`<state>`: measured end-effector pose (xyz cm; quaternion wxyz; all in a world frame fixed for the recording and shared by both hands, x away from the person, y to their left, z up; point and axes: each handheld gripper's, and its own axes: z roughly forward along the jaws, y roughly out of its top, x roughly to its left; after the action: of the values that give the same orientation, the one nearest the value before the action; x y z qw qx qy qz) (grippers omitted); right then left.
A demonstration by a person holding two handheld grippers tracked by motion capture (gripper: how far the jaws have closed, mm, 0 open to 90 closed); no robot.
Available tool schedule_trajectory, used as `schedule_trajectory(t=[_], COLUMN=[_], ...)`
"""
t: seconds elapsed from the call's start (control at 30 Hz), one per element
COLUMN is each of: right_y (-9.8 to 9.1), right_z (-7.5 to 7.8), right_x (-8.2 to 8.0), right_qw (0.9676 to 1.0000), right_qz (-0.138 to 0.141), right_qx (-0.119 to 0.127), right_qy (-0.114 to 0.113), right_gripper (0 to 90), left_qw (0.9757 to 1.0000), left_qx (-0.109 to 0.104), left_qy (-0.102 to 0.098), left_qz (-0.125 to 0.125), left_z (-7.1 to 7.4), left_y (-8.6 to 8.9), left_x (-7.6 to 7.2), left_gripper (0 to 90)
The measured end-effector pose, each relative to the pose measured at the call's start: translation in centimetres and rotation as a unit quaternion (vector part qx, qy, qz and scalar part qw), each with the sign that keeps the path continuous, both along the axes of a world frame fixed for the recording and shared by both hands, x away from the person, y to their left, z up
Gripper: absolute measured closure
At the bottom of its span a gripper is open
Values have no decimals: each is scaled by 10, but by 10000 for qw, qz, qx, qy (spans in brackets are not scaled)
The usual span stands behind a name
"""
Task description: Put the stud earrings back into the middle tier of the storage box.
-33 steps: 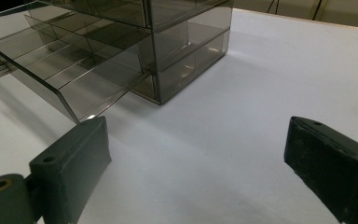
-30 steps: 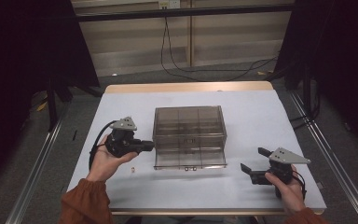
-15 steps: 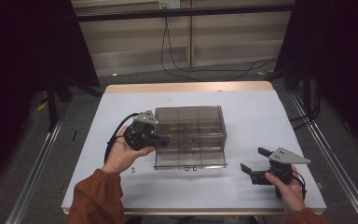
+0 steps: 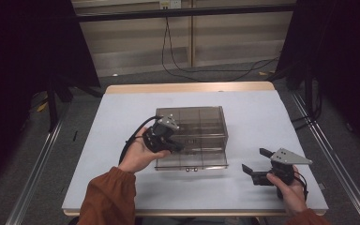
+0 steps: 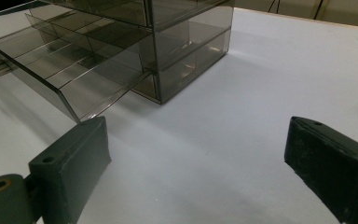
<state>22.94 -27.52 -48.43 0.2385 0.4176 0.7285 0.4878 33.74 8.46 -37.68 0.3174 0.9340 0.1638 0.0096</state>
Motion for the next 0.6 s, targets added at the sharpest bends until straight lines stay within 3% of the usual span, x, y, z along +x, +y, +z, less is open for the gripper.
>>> schedule_trajectory(t=[0.1, 0.3, 0.4, 0.6], right_y=[0, 0, 0, 0], right_z=[0, 0, 0, 0], right_x=[0, 0, 0, 0], right_qw=[10000, 10000, 10000, 10000], right_qz=[3, 10, 22, 32], right_qx=[-3, -3, -5, -9], right_qy=[-1, -1, 2, 8], right_gripper=[60, 60, 60, 59], left_qw=[9999, 9985, 9980, 9942], left_qx=[105, 520, 585, 1010], left_qy=[59, 107, 127, 88], left_qz=[-41, -161, -180, -344], left_z=[-4, -11, -13, -25], left_y=[-8, -23, -28, -45], left_x=[1, 3, 4, 0], left_gripper=[856, 856, 855, 854])
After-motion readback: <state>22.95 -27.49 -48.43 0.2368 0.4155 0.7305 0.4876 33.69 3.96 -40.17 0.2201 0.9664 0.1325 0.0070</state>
